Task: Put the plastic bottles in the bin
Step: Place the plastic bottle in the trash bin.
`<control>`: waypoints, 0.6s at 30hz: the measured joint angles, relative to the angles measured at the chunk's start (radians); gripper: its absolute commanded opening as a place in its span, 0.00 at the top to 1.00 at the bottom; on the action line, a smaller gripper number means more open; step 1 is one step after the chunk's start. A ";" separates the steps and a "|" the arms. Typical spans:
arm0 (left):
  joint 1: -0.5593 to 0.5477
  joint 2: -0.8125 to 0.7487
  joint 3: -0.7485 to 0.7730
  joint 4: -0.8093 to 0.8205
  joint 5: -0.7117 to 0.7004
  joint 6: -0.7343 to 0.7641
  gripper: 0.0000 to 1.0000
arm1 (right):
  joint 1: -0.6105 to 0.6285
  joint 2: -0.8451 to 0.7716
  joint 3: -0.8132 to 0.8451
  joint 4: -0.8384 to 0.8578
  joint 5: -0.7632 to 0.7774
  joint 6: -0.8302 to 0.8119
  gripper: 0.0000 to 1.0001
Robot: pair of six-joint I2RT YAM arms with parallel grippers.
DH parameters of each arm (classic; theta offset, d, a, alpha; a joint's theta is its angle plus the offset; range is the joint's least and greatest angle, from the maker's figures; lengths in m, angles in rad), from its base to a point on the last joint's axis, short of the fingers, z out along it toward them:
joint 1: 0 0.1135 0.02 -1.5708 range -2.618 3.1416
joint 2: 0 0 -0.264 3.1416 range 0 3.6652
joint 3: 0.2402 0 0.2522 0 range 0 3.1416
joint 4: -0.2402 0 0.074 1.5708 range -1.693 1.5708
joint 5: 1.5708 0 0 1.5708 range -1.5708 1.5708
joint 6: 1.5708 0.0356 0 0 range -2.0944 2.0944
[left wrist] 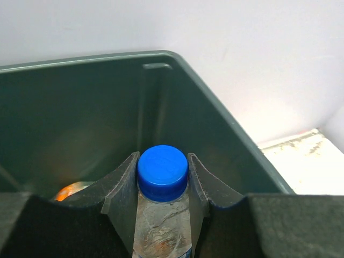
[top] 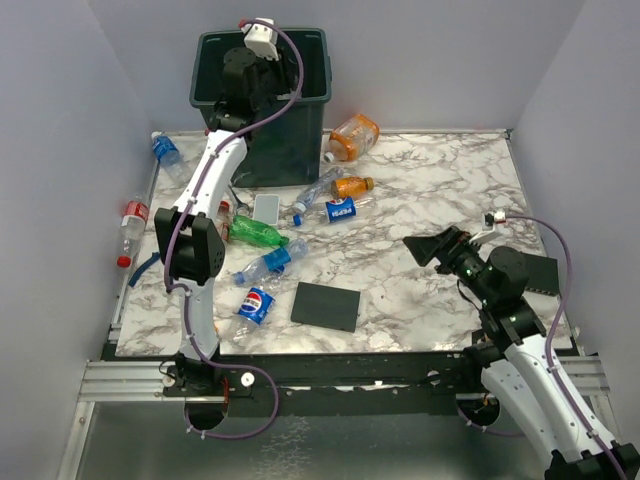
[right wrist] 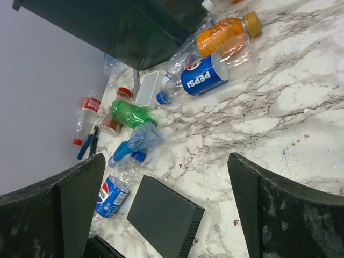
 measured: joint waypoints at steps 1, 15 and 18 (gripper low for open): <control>0.000 0.004 0.008 -0.001 0.021 -0.005 0.38 | 0.000 0.004 0.000 0.001 0.000 -0.001 0.00; -0.033 -0.051 0.012 -0.002 0.087 -0.069 0.01 | 0.000 0.046 0.061 -0.009 0.010 -0.041 0.00; -0.048 -0.232 -0.166 0.066 0.049 -0.095 0.01 | 0.000 0.087 0.074 -0.011 0.031 -0.053 0.00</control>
